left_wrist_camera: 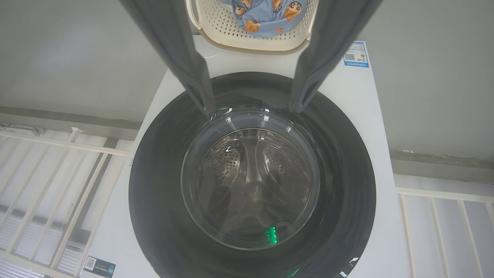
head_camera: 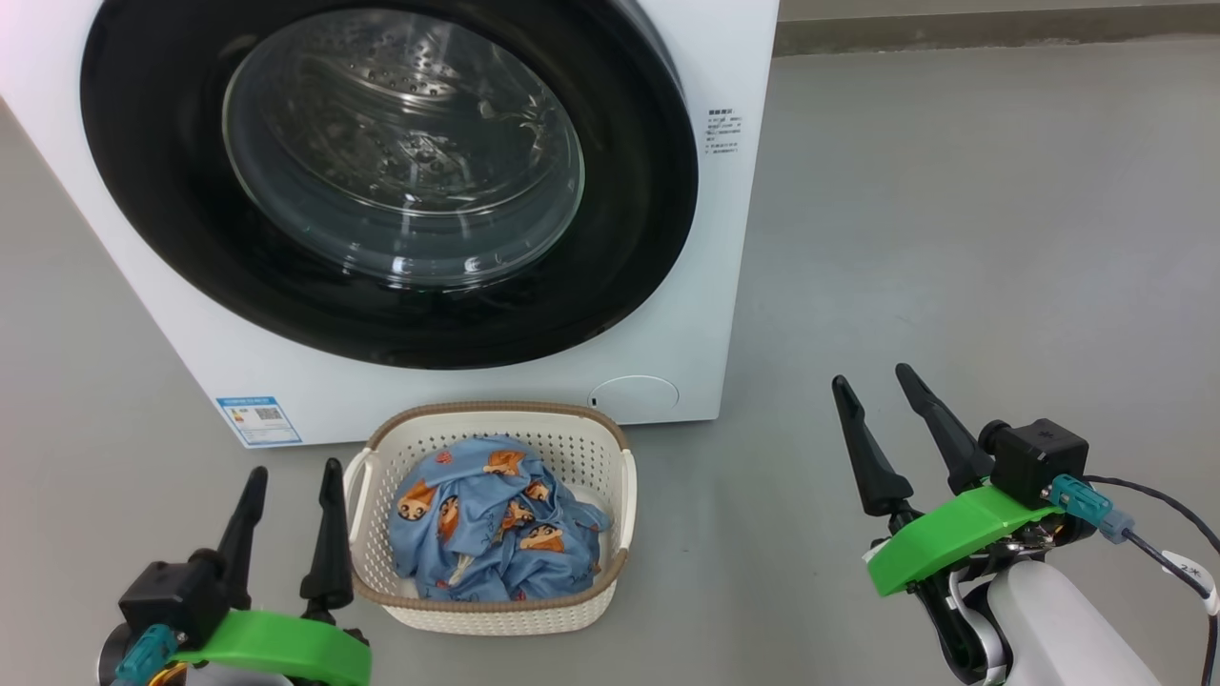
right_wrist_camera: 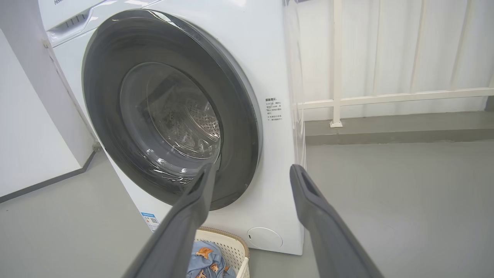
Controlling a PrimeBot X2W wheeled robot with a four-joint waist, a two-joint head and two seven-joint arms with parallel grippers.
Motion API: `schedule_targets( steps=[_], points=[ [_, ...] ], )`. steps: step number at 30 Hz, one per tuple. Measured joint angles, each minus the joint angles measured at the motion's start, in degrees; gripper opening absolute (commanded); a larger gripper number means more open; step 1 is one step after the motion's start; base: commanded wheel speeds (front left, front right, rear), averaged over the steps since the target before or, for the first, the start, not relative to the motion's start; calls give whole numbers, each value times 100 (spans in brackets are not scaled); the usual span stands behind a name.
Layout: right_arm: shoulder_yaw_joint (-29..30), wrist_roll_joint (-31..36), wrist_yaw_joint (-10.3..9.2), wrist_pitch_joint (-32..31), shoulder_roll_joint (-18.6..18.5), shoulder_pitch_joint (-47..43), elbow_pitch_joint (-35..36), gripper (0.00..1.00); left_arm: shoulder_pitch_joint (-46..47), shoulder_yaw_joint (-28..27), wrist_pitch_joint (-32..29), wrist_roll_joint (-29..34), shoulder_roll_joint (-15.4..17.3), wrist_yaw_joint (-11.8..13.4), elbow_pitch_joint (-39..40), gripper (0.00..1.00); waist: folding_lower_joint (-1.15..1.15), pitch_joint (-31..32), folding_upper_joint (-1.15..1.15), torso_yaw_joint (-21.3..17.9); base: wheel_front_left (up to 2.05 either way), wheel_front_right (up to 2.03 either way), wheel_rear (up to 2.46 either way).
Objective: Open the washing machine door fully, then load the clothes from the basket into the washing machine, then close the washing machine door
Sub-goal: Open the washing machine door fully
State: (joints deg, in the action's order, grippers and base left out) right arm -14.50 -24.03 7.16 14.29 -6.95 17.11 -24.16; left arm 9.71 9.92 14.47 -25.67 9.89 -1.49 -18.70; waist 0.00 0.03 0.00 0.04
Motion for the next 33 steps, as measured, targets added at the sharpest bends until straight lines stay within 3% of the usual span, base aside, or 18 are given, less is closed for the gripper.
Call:
schedule_targets(
  steps=[33],
  points=[
    [0,-1,0,0,-38,0,-131,100,-2,8,1,-8,-3,-25,-9,100,0,-15,0,11,0,0,-1]
  ],
)
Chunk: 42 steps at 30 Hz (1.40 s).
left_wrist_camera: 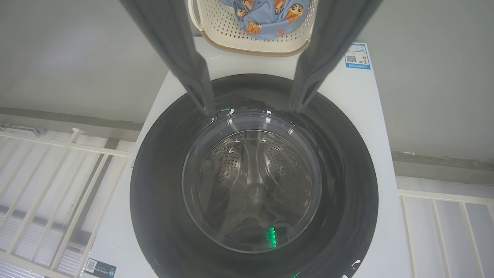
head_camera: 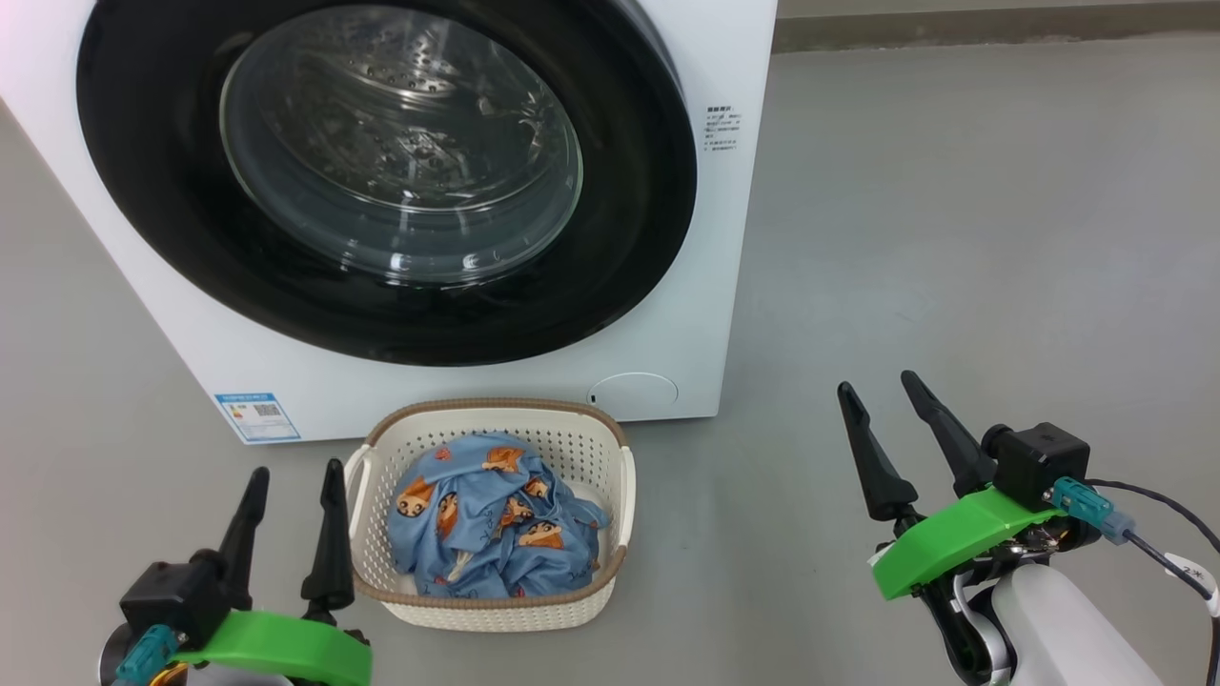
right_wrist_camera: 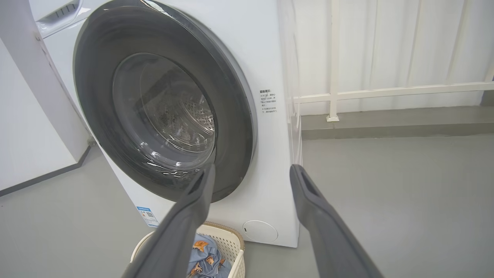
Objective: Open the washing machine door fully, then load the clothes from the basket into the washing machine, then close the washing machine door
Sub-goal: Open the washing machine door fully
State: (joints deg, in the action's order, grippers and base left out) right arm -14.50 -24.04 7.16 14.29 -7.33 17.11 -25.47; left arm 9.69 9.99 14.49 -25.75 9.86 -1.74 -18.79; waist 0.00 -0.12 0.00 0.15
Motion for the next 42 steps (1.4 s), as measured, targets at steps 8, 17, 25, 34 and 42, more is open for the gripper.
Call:
schedule_targets(
  steps=[8,17,25,34,42],
  points=[
    [51,-9,0,0,-29,122,-41,100,0,1,-1,-33,20,2,15,100,0,-147,0,24,0,0,0],
    [265,-82,0,1,-174,636,-149,100,86,-19,-1,-52,86,30,70,100,0,-487,0,84,0,0,0],
    [385,-377,0,2,-423,1256,-422,50,239,-36,0,-87,88,18,185,100,0,-801,0,228,0,0,0],
    [367,-1608,1,19,-750,2156,-487,0,463,-42,10,-87,47,-34,227,100,0,-1170,0,410,0,0,0],
    [370,-3880,1,-455,-1045,2994,-505,0,689,-73,13,-87,-15,-133,324,100,0,-1552,0,635,0,0,0]
  ],
)
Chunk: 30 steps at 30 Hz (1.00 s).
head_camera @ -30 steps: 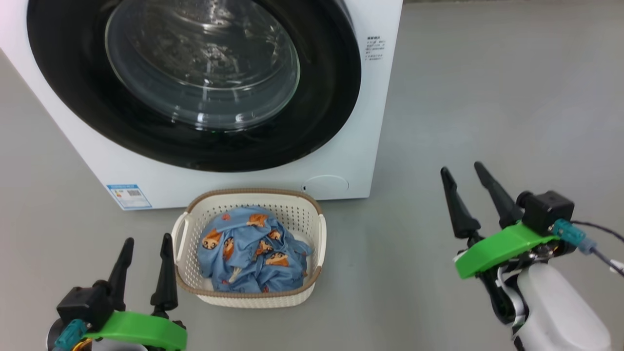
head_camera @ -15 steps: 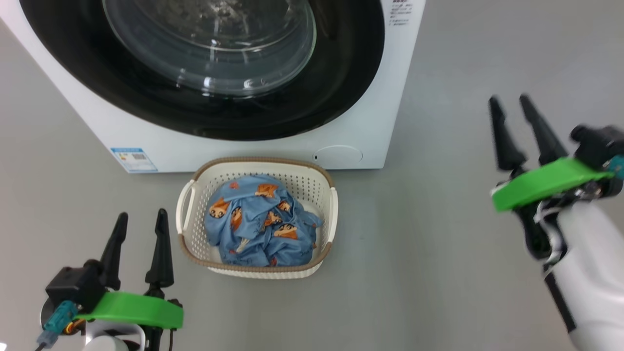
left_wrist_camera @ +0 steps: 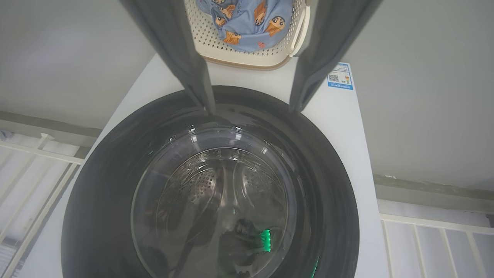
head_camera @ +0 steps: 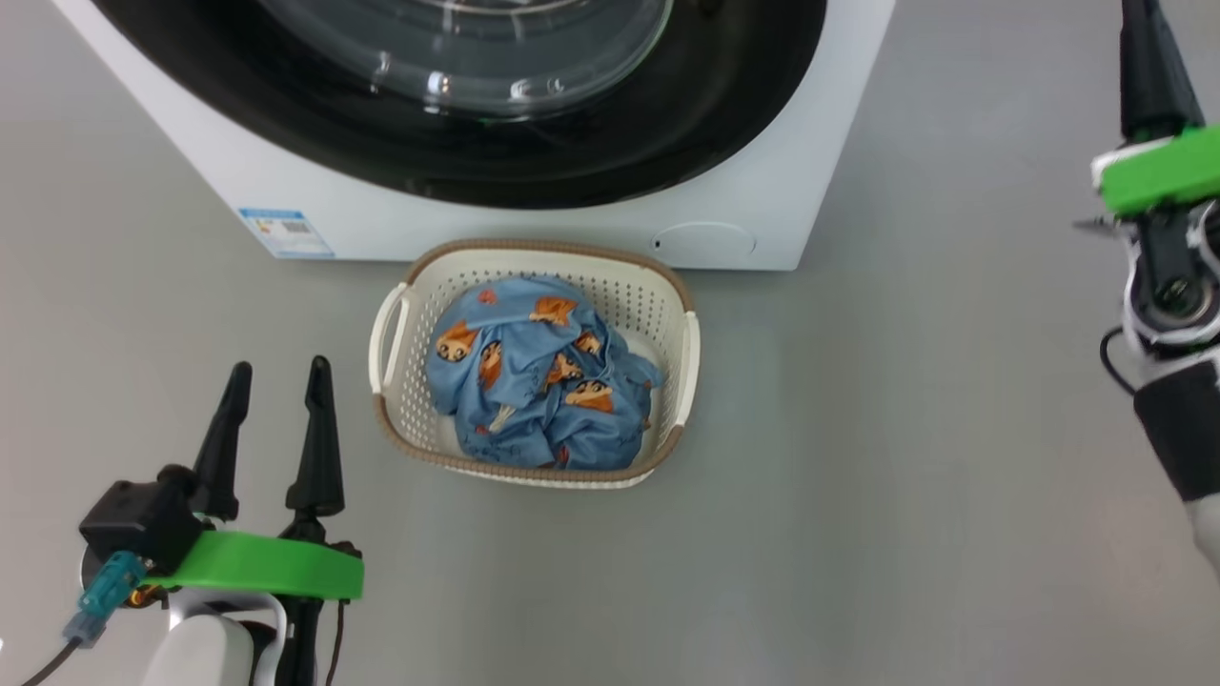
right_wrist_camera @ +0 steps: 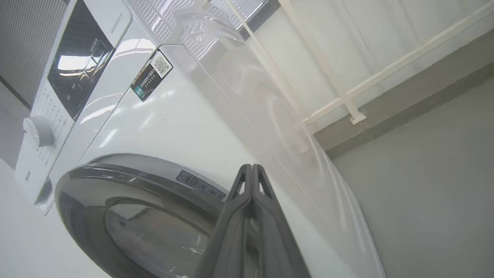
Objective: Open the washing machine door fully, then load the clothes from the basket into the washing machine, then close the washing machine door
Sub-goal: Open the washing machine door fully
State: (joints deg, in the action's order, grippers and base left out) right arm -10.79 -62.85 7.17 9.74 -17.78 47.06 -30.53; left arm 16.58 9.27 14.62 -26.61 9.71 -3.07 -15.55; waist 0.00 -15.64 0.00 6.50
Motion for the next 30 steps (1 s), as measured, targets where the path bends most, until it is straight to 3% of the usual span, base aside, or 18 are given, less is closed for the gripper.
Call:
schedule_targets(
  steps=[5,13,30],
  points=[
    [-11,-982,-1,-559,-143,426,-63,0,115,-26,0,2,-63,-79,37,100,0,-229,0,107,0,0,0],
    [-47,-2007,-1,-1594,-253,1141,-279,0,354,-48,1,14,-222,-196,57,100,0,-636,0,309,0,0,0],
    [-34,-2930,-1,-3232,-369,2342,-1121,0,699,-138,1,105,-555,-354,-122,100,0,-1227,0,877,0,0,0]
  ],
)
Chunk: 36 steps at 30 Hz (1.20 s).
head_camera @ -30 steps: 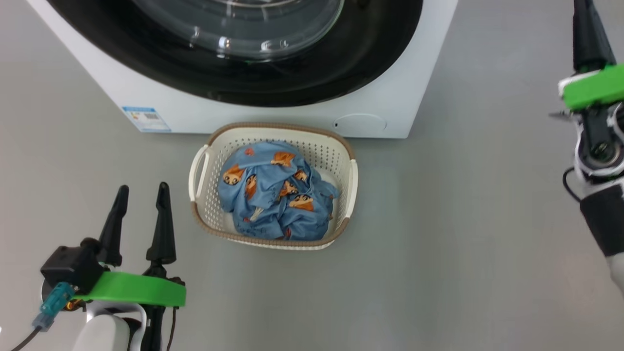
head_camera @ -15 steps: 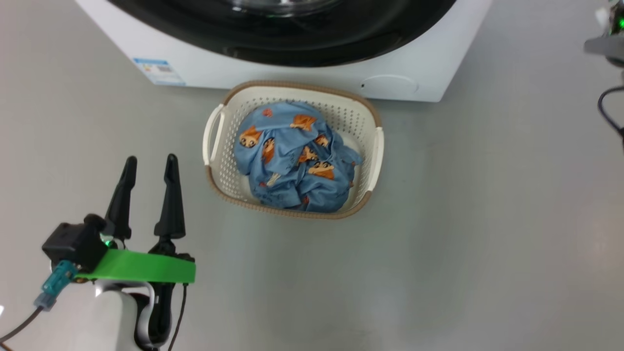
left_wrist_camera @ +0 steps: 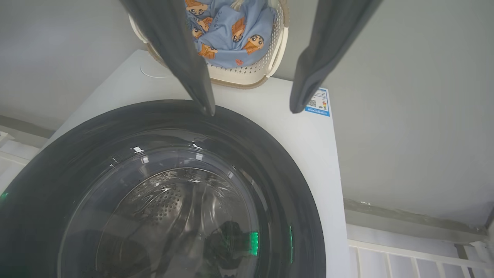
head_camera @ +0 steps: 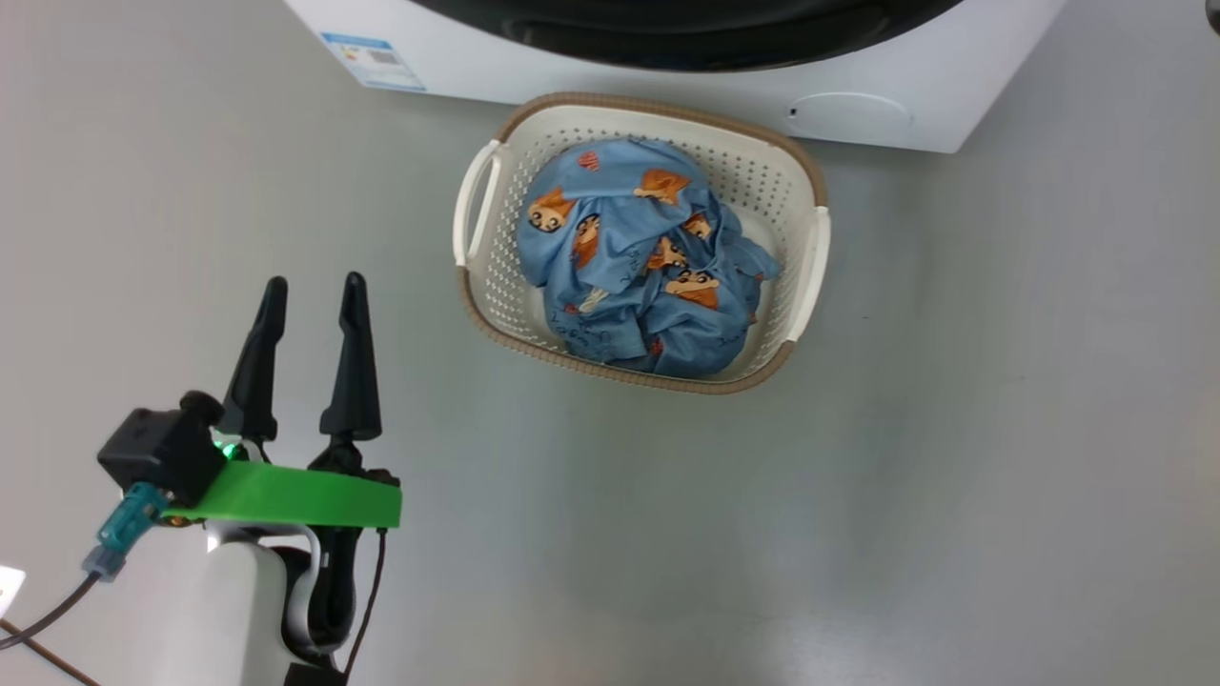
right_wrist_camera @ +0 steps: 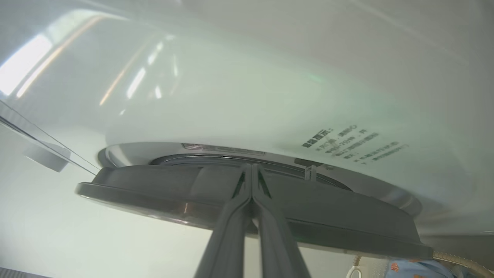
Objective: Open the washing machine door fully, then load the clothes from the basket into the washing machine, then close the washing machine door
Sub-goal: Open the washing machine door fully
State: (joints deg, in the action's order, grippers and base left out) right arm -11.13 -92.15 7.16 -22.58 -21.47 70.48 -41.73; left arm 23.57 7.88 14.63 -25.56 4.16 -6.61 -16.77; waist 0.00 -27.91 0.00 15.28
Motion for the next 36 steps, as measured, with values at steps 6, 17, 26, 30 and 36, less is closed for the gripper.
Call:
schedule_targets(
  steps=[6,17,26,30,36],
  points=[
    [-55,-15,0,-214,16,258,-192,0,1,-48,0,5,-57,-49,-48,100,0,-74,0,159,0,0,0],
    [-132,0,0,-404,2,674,-566,0,5,-40,0,10,-171,-59,-120,100,0,-140,0,386,0,0,0],
    [-182,-24,-1,-697,49,490,-693,0,-2,-113,0,57,-190,-59,-196,100,0,87,0,364,0,0,0],
    [-191,-69,0,-882,118,180,-721,0,-17,-129,0,102,-187,-59,-220,100,0,274,0,318,0,0,0],
    [-171,-191,0,-1196,271,-503,-723,0,-191,-167,0,112,-174,-60,-303,100,0,645,0,298,0,0,0]
  ],
)
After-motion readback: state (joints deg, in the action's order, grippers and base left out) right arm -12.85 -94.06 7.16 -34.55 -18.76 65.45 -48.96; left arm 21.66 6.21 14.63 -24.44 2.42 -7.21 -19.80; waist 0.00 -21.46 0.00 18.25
